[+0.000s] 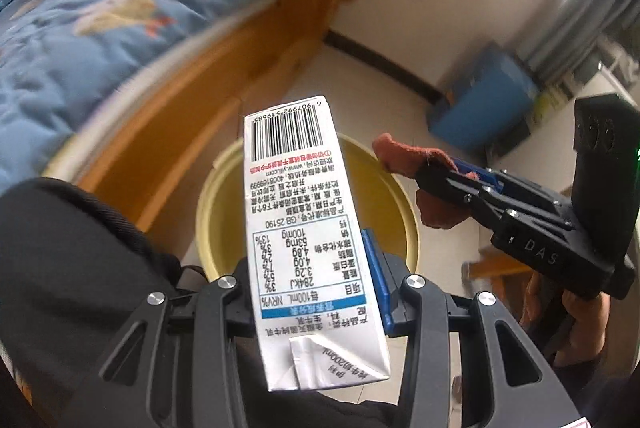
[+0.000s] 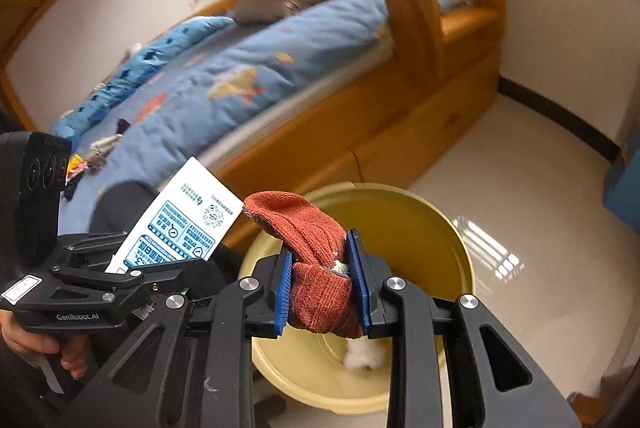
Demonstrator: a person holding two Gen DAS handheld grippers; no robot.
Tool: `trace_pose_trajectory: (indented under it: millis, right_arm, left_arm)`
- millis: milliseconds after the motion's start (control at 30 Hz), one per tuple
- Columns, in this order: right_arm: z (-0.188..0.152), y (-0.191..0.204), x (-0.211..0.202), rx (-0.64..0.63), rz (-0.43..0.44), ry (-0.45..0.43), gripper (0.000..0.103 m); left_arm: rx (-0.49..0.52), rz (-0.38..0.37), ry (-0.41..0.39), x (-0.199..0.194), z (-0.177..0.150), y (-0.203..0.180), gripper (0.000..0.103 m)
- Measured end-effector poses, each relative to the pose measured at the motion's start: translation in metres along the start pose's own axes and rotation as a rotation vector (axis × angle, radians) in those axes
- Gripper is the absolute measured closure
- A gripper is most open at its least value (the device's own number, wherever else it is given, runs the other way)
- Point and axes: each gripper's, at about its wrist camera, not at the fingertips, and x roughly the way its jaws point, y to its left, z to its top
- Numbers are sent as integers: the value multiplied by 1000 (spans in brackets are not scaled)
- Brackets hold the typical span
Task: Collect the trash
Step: 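Carry carton and sock over the yellow bucket and open both tools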
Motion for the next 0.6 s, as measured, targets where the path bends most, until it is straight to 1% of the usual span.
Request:
trace_pose_trajectory:
  millis: [33,67,100,133,167,200,233,300,367,600]
  right_arm:
    - [-1,-2,0,6,-7,3,77]
    - [-2,-6,1,12,-19,0,73]
    - [-2,-10,1,22,-41,-4,71]
    - [-1,-14,2,33,-50,0,66]
    - [0,-16,1,44,-52,-7,58]
    - [1,-20,-1,60,-55,-24,55]
    - [1,-23,-3,69,-54,-30,55]
    - [3,-27,-5,74,-51,-34,55]
    - [3,-27,-6,69,-51,-34,55]
    - [2,-16,-2,52,-19,-10,55]
  left_arm:
    - [3,-3,15,6,-1,-2,62]
    - [2,-7,25,11,-1,-3,60]
    - [3,-7,29,14,-1,-5,56]
    - [11,5,28,16,1,-5,41]
    - [28,27,20,17,3,-6,30]
    - [41,45,9,16,3,-8,27]
    - [60,75,-7,14,5,-10,23]
    - [80,104,-18,11,7,-8,22]
    - [77,123,-22,8,8,-5,20]
    - [76,124,-17,10,8,-4,20]
